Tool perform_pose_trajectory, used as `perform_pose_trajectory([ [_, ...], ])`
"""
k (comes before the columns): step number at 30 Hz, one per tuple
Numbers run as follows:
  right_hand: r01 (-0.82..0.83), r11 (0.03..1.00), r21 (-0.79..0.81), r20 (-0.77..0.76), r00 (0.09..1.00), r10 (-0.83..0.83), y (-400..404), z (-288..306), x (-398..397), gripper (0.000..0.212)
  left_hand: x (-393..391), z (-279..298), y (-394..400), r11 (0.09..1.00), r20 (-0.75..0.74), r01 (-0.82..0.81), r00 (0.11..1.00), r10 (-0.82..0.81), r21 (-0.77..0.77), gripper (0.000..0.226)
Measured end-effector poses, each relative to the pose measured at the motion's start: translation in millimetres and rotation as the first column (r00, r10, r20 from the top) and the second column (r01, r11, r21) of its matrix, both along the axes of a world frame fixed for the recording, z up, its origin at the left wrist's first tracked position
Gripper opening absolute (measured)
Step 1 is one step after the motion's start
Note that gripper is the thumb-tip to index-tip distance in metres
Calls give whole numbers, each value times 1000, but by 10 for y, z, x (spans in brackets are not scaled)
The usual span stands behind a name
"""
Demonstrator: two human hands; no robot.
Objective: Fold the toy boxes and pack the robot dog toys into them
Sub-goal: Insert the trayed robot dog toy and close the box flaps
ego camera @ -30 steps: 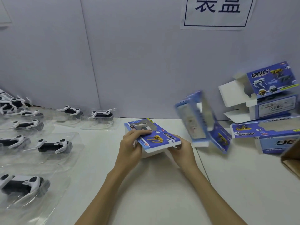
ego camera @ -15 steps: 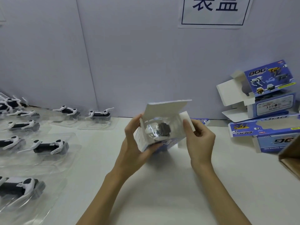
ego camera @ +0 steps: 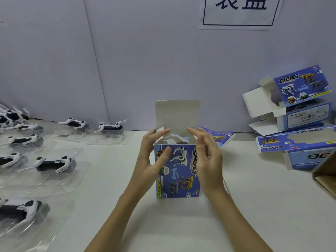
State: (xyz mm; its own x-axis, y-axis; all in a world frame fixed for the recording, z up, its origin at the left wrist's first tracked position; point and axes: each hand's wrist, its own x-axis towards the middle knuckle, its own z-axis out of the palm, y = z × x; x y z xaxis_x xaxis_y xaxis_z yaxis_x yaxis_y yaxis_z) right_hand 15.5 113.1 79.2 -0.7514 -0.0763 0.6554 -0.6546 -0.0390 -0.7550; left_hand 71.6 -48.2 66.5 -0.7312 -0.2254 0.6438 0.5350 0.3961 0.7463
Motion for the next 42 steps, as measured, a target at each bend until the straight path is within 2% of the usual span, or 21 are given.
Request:
perform_pose_trajectory([
  [3, -18, 998, -62, 78, 997, 23, 19, 13, -24, 40, 15, 31, 10, 1000, 47, -27, 999, 27, 8, 33],
  [6, -18, 998, -57, 66, 998, 22, 28, 55, -32, 32, 5, 62, 38, 996, 17, -93, 996, 92, 10, 32],
  [8, -63, 993, -95, 109, 991, 74, 15, 83, -34, 27, -5, 96, 63, 994, 10, -106, 994, 106, 37, 33],
  [10, -143, 968, -206, 162, 971, 178, 19, 103, -39, 18, -15, 126, 81, 993, 21, -54, 998, 52, 109, 25],
  [12, -192, 940, -283, 166, 955, 245, 41, 119, -50, 38, -14, 146, 88, 979, 16, 25, 999, -29, 201, 20],
  [14, -190, 949, -250, 145, 962, 231, 53, 130, -70, 60, -2, 162, 87, 968, -8, 51, 999, -51, 247, 20],
  [15, -186, 956, -225, 137, 966, 221, 52, 132, -78, 63, -1, 158, 82, 966, -18, 54, 999, -51, 253, 21],
  [17, -187, 962, -198, 134, 967, 215, 45, 129, -96, 57, -6, 149, 79, 955, -42, 87, 996, -79, 283, 24],
  [19, -197, 964, -181, 123, 967, 221, 56, 103, -122, 39, -7, 157, 80, 938, -82, 135, 990, -114, 320, 43],
  [21, -201, 964, -177, 104, 970, 221, 76, 65, -116, 41, -4, 170, 55, 949, -101, 137, 989, -112, 283, 55],
  [25, -239, 947, -215, 135, 953, 271, 107, 18, -99, 40, 5, 132, -49, 992, -32, 94, 995, -92, 83, 49],
  [27, -214, 963, -162, 129, 963, 236, 92, 0, -102, 37, 9, 93, -61, 994, -1, 104, 995, -104, 41, 51],
  [29, -197, 979, -46, 89, 976, 200, 63, -15, -92, 40, 7, 90, -34, 994, -2, 98, 995, -98, 56, 50],
  [31, -173, 984, 34, 55, 984, 171, 46, -30, -85, 53, -13, 89, -17, 994, -16, 73, 997, -72, 80, 45],
  [35, -157, 986, 56, 36, 987, 155, 62, -28, -102, 57, -34, 61, -33, 993, -27, 73, 997, -71, 95, 40],
  [39, -172, 984, 49, 26, 985, 171, 50, -43, -124, 36, 13, 122, 6, 977, -23, 106, 994, -104, 187, 54],
  [42, -154, 987, 54, 19, 988, 153, 61, -17, -134, 29, -27, 81, 12, 980, -49, 91, 995, -83, 179, 33],
])
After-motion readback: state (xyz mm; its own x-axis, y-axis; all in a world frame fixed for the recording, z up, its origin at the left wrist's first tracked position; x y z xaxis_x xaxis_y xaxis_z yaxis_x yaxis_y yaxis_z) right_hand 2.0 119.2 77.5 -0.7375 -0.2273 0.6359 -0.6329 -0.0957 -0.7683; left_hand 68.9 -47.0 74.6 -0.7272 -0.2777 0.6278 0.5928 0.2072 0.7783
